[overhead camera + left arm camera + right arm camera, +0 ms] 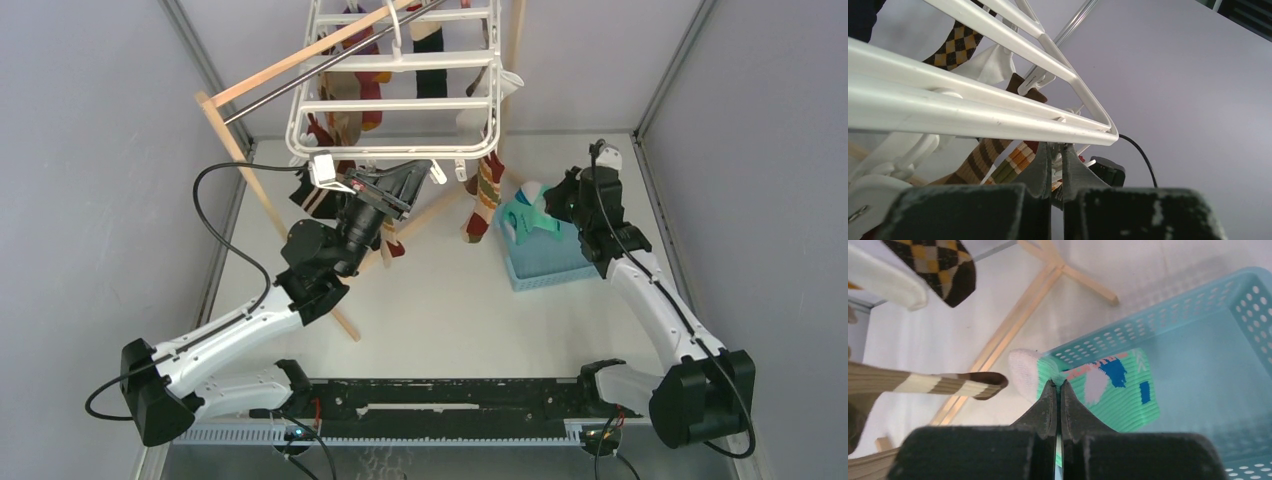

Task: Clip the socks to the hanger
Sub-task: Pick up the sock from the bin, then place the sock in the bin.

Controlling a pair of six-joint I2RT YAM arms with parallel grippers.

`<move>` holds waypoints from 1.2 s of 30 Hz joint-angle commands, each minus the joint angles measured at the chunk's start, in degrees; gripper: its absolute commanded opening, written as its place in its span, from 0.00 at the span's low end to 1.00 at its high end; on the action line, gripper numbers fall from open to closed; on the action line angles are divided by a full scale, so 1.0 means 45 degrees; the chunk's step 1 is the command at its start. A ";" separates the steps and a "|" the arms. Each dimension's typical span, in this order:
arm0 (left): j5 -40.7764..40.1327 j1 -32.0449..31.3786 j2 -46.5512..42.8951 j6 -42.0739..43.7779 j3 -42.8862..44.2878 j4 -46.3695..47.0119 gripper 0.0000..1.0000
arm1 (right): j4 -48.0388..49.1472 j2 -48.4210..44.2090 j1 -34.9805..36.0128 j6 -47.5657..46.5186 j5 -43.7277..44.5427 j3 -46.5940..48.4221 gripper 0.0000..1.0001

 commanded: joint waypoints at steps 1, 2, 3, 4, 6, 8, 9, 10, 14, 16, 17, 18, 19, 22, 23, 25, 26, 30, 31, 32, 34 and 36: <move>0.0220 0.0112 0.0134 -0.0091 -0.0143 0.0250 0.00 | 0.0118 -0.0476 0.0241 -0.0309 -0.0978 0.0075 0.00; 0.0296 0.0127 0.0211 -0.0131 -0.0112 0.0250 0.00 | 0.0154 -0.0437 0.0286 -0.0387 -0.0924 0.0085 0.00; 0.0355 0.0137 0.0238 -0.0155 -0.0098 0.0250 0.00 | 0.0173 -0.0325 0.0311 -0.0468 -0.0822 0.0087 0.00; 0.0399 0.0135 0.0275 -0.0204 -0.0080 0.0255 0.00 | 0.0163 -0.0157 0.0305 -0.0546 -0.0599 0.0087 0.02; 0.0440 0.0145 0.0307 -0.0238 -0.0062 0.0250 0.00 | 0.0168 0.0330 0.0257 -0.0789 -0.0192 0.0088 0.00; 0.0452 0.0157 0.0306 -0.0239 -0.0058 0.0247 0.00 | 0.0201 0.0768 0.0229 -0.0920 0.0287 0.0066 0.00; 0.0450 0.0150 0.0294 -0.0225 -0.0075 0.0249 0.00 | 0.0267 0.0954 0.0241 -0.0981 0.0567 0.0060 0.00; 0.0452 0.0171 0.0292 -0.0211 -0.0077 0.0255 0.00 | 0.0333 0.1136 0.0259 -0.1033 0.0698 0.0030 0.00; 0.0415 0.0167 0.0272 -0.0126 -0.0058 0.0199 0.00 | 0.0452 0.1109 0.0471 -0.0817 0.1820 -0.0102 0.00; 0.0388 0.0176 0.0278 -0.0103 -0.0021 0.0153 0.00 | 0.0666 0.0590 0.0465 -0.0801 0.2239 -0.0341 0.00; 0.0393 0.0177 0.0278 -0.0103 -0.0019 0.0152 0.00 | 0.0701 0.0377 0.0424 -0.0852 0.2479 -0.0391 0.00; 0.0399 0.0167 0.0310 -0.0112 -0.0009 0.0152 0.00 | 0.0674 0.0190 0.0390 -0.0951 0.2719 -0.0408 0.00; 0.0436 0.0176 0.0336 -0.0148 0.0010 0.0152 0.00 | 0.0650 0.0049 0.0319 -0.1092 0.2903 -0.0400 0.00; 0.0556 0.0176 0.0476 -0.0243 0.0057 0.0199 0.00 | 0.0585 -0.0181 0.0210 -0.1490 0.3584 -0.0399 0.00; 0.0590 0.0184 0.0500 -0.0267 0.0064 0.0209 0.00 | 0.0554 -0.0227 0.0197 -0.1558 0.3743 -0.0399 0.00; 0.0661 0.0193 0.0546 -0.0312 0.0074 0.0211 0.00 | 0.0647 -0.0072 0.0159 -0.1761 0.3840 -0.0435 0.00; 0.0671 0.0215 0.0570 -0.0334 0.0079 0.0211 0.00 | 0.0689 0.0141 0.0137 -0.1782 0.3844 -0.0452 0.00; 0.0697 0.0234 0.0480 -0.0304 0.0048 0.0220 0.00 | 0.1198 0.1730 0.0090 -0.1743 0.3855 -0.0562 0.00; 0.0700 0.0235 0.0442 -0.0274 0.0044 0.0211 0.00 | 0.1304 0.2165 0.0104 -0.1629 0.3850 -0.0556 0.00; 0.0689 0.0236 0.0404 -0.0251 0.0016 0.0211 0.00 | 0.1405 0.2554 0.0123 -0.1497 0.3781 -0.0555 0.00; 0.0588 0.0231 0.0274 -0.0178 -0.0053 0.0194 0.00 | 0.1554 0.3108 0.0147 -0.1222 0.3458 -0.0555 0.08; 0.0505 0.0245 0.0167 -0.0098 -0.0079 0.0164 0.00 | 0.1570 0.3302 0.0113 -0.0958 0.2686 -0.0565 0.40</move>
